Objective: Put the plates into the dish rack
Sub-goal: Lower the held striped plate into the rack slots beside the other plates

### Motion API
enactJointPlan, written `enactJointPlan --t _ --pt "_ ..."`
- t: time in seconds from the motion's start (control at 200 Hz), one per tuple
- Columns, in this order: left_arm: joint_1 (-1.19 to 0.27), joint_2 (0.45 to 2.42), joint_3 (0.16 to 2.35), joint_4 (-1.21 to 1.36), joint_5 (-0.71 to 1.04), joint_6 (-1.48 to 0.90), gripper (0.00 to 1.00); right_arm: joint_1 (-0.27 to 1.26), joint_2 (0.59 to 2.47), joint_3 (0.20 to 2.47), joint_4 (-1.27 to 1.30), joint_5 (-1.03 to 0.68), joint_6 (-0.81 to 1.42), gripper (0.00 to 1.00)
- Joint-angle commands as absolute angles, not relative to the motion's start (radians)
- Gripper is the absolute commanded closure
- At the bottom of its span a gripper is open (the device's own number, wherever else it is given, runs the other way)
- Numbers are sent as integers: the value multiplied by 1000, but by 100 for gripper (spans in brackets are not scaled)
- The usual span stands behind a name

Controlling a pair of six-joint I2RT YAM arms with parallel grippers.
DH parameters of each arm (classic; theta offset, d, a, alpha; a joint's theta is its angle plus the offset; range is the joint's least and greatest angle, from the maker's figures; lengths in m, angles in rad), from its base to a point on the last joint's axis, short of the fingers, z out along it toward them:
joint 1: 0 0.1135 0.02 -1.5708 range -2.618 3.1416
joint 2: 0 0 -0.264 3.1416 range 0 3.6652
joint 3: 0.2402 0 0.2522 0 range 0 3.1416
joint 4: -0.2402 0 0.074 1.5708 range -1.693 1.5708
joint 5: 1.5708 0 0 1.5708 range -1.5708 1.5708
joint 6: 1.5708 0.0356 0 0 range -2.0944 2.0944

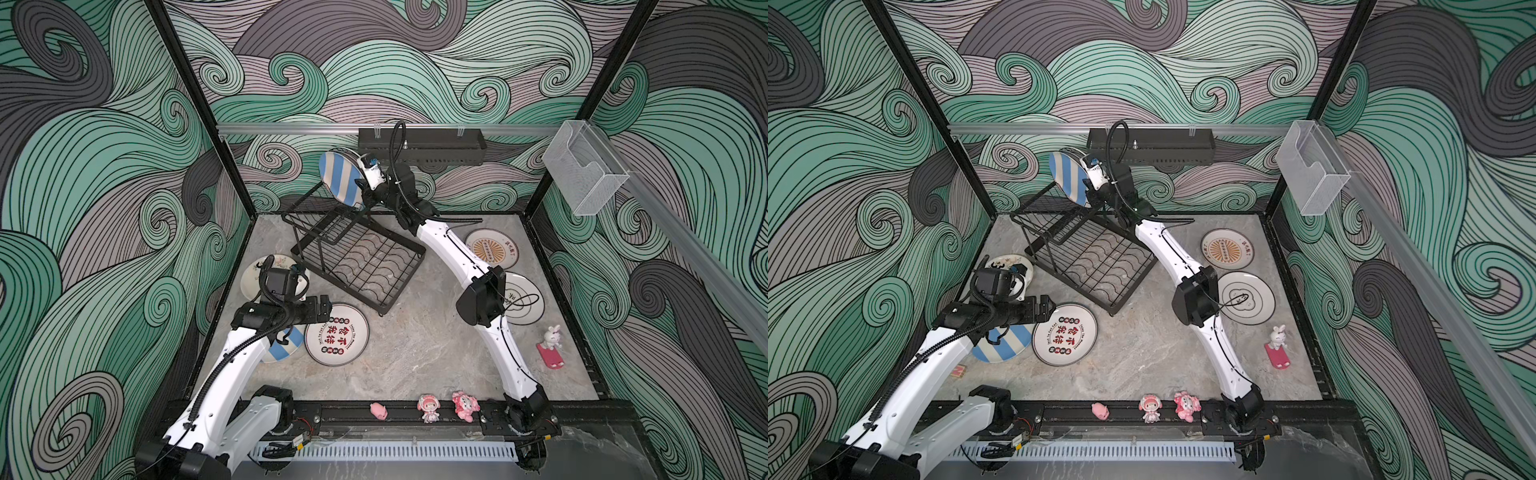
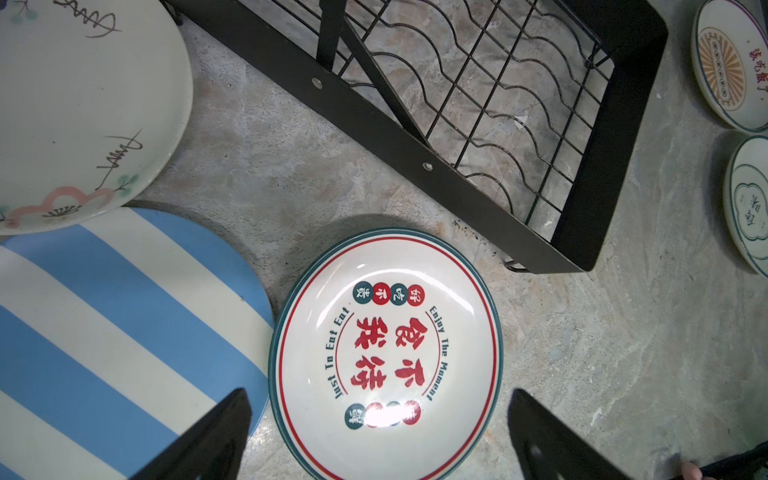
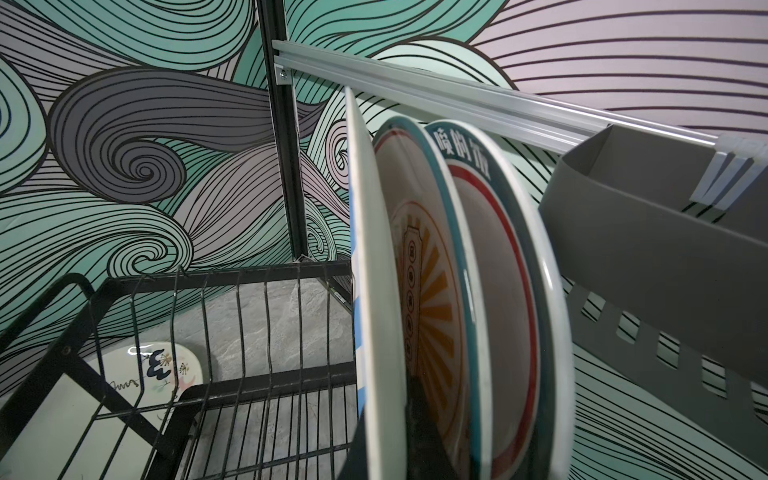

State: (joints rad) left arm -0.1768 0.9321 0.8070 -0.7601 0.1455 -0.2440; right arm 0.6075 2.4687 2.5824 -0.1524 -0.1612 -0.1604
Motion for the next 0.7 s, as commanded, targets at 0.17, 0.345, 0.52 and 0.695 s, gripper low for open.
enactJointPlan --t 0.17,0.345,0.52,0.695 --pt "-169 925 806 -784 143 -247 2 604 2366 2521 -32 -160 -149 100" --pt "-169 921 805 -785 143 -247 1 607 2337 2508 -6 -156 -157 100" --pt "-168 920 804 -785 144 -247 1 609 2320 2503 5 -159 -165 100" --pt "-168 921 804 -784 144 -246 1 609 2304 2472 21 -175 -164 100"
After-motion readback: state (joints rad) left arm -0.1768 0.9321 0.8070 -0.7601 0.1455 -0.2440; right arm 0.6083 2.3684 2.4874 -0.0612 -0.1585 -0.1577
